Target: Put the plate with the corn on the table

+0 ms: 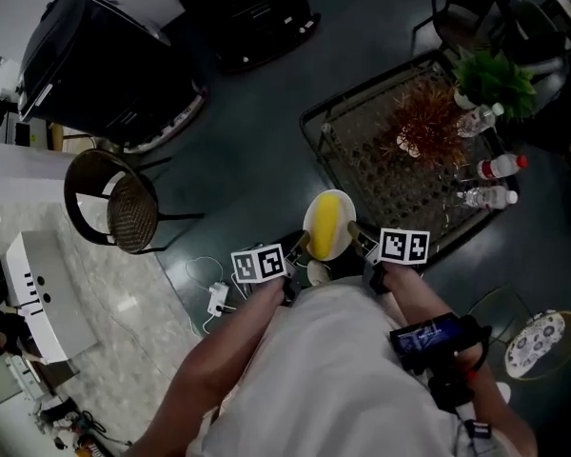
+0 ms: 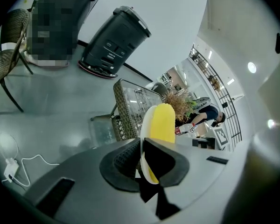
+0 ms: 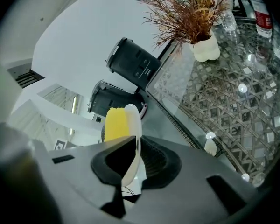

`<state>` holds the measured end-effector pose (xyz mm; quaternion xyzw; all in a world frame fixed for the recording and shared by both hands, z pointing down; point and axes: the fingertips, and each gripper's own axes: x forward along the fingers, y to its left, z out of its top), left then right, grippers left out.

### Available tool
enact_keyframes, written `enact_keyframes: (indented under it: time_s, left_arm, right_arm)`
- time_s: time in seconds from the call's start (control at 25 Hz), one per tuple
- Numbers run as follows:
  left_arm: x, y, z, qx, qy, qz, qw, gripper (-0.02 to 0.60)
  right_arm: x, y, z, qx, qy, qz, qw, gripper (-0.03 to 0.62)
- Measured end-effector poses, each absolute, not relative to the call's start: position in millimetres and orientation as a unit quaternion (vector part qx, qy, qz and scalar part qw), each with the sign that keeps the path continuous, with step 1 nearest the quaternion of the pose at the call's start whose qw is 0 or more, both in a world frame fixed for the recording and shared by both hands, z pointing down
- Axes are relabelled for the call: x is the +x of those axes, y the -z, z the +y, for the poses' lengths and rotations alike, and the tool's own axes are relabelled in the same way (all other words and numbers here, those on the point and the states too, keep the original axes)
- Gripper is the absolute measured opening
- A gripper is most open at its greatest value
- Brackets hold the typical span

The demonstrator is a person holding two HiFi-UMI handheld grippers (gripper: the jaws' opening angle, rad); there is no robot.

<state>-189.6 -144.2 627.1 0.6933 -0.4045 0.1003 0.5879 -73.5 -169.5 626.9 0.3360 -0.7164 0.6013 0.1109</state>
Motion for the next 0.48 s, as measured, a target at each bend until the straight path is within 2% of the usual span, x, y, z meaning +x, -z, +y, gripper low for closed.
enact_keyframes:
  time_s: [0.48]
  left_arm:
    - [-174.2,-662.1,-186.3,0.698,-0.143,-0.384,0.587,0.033]
  right_arm:
    - [-53.7,-660.3,-204.6,0.359,-0.612,-0.697,0.105,0.041]
